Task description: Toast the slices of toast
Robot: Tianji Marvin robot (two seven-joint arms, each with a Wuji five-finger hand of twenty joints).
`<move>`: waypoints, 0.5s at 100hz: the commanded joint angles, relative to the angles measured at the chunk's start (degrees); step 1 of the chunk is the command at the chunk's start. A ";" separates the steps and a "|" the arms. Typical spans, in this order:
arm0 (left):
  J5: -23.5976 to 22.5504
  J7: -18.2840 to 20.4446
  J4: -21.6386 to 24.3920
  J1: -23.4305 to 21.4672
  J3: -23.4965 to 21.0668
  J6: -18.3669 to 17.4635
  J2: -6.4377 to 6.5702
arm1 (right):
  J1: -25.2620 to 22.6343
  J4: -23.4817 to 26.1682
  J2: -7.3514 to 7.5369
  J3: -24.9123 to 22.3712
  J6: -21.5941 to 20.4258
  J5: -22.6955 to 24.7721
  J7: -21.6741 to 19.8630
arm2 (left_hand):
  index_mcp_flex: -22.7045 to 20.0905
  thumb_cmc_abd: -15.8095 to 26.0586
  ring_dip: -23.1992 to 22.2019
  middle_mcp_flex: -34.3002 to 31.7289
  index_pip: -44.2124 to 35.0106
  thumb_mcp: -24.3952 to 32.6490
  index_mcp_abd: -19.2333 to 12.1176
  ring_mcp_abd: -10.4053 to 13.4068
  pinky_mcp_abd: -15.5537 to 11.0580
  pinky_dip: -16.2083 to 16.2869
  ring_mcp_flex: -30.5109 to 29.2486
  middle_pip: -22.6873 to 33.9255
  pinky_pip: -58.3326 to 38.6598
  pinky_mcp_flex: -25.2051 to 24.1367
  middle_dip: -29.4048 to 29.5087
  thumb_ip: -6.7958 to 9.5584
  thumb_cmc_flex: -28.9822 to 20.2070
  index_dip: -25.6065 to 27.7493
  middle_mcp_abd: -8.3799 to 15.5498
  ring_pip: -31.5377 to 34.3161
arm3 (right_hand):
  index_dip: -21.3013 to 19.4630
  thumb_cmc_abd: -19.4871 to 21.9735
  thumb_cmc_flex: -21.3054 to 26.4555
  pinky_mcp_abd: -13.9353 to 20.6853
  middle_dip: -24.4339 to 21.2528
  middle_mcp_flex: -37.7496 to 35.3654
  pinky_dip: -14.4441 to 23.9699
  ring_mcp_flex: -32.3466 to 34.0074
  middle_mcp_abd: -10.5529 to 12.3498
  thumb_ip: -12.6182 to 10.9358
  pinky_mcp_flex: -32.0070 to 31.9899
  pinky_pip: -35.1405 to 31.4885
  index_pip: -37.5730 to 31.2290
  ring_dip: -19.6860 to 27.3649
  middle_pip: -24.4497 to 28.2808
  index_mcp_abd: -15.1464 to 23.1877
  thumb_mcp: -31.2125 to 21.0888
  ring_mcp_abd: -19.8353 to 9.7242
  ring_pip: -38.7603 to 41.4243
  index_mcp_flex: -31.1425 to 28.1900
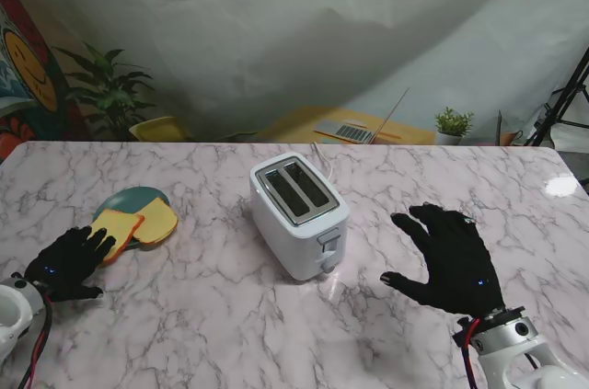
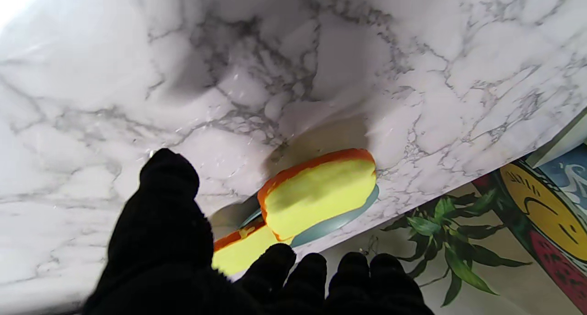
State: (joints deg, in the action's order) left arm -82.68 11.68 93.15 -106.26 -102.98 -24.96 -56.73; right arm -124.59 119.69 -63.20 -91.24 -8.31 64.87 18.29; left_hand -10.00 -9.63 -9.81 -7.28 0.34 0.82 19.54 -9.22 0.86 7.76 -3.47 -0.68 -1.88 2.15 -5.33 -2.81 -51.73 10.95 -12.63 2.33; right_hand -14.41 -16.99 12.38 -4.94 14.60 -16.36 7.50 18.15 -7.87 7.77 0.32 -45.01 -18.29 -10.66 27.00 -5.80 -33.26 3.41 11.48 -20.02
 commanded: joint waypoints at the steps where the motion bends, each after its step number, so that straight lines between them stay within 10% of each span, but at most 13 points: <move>1: -0.56 1.42 -1.12 1.63 -0.01 -0.14 1.01 | -0.39 0.38 -0.02 0.16 0.11 0.08 -0.29 | 2.15 -0.65 0.56 2.89 1.47 1.23 1.61 -0.10 -2.64 -1.30 2.43 -1.35 2.42 -1.34 1.37 1.84 -2.53 -1.08 -0.61 -1.88 | -0.27 0.39 0.25 -0.24 -0.38 -0.13 -0.66 1.09 -0.66 -0.51 -0.10 1.31 1.05 1.55 -1.60 -0.45 1.17 0.08 -1.87 -0.36; 50: -10.02 -3.92 -7.80 4.54 1.62 -0.78 3.15 | -0.19 0.53 -0.05 0.65 -0.07 -0.47 -0.46 | 2.09 -0.27 0.53 2.88 1.31 2.52 1.28 -0.33 -2.30 -1.87 2.58 -1.27 2.30 -2.58 2.72 1.83 -3.88 -2.94 -0.25 -2.77 | -0.23 0.54 0.34 -0.19 -0.38 -0.29 -0.66 1.21 -0.69 -0.53 -0.05 1.29 1.00 1.54 -1.63 -0.44 1.34 -0.02 -1.85 -0.49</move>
State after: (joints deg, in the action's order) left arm -91.72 8.11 86.63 -101.95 -101.73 -25.98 -54.01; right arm -124.56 120.02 -63.20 -90.76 -8.34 64.37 17.90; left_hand -9.98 -9.10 -9.81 -7.24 0.41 1.84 19.55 -9.22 0.83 7.03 -2.04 -0.71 -1.86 0.57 -3.38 -2.80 -53.03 8.96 -12.57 1.09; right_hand -14.41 -16.99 12.38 -4.94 14.60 -16.40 7.49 18.81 -7.87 7.77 0.42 -45.00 -18.29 -10.66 26.98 -5.80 -33.26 3.41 11.48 -20.03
